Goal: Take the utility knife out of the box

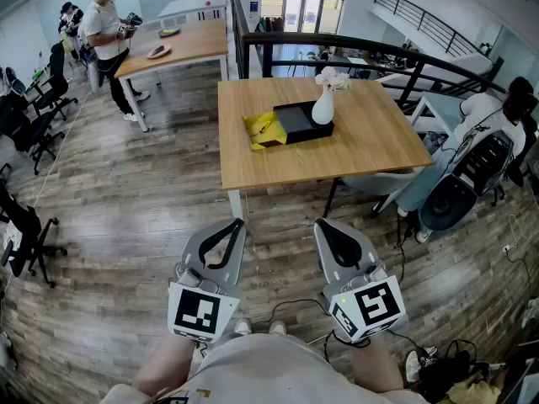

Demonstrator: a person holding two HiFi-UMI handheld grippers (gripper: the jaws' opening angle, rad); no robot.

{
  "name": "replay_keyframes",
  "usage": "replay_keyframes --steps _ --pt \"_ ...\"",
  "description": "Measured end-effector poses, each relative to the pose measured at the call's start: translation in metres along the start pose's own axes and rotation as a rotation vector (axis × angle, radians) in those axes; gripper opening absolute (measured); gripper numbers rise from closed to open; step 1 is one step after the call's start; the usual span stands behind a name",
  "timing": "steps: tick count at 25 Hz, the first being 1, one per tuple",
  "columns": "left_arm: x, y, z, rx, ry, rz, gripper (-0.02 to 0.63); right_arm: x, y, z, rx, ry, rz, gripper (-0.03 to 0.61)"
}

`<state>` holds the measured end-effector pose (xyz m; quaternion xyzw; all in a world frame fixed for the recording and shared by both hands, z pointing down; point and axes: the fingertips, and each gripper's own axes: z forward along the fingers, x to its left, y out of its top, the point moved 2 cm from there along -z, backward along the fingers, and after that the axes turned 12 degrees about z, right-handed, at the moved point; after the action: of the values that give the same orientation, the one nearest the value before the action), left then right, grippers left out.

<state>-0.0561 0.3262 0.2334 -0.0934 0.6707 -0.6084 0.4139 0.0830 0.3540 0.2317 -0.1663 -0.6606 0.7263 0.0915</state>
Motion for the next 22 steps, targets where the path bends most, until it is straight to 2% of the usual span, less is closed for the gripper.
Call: replay_keyframes --steps 9,18,22 --pt "-0.008 0.001 0.003 0.001 -0.018 0.027 0.002 -0.002 -0.004 -0.004 -0.002 0.004 -0.026 0.000" --pt "-0.030 0.000 0.014 0.031 -0.036 0.001 0.002 -0.015 0.000 -0.023 -0.008 0.007 -0.082 0.000" --pt "-0.041 0.007 0.022 0.028 -0.026 -0.020 0.002 -0.029 0.003 -0.030 -0.017 0.029 -0.065 0.000"
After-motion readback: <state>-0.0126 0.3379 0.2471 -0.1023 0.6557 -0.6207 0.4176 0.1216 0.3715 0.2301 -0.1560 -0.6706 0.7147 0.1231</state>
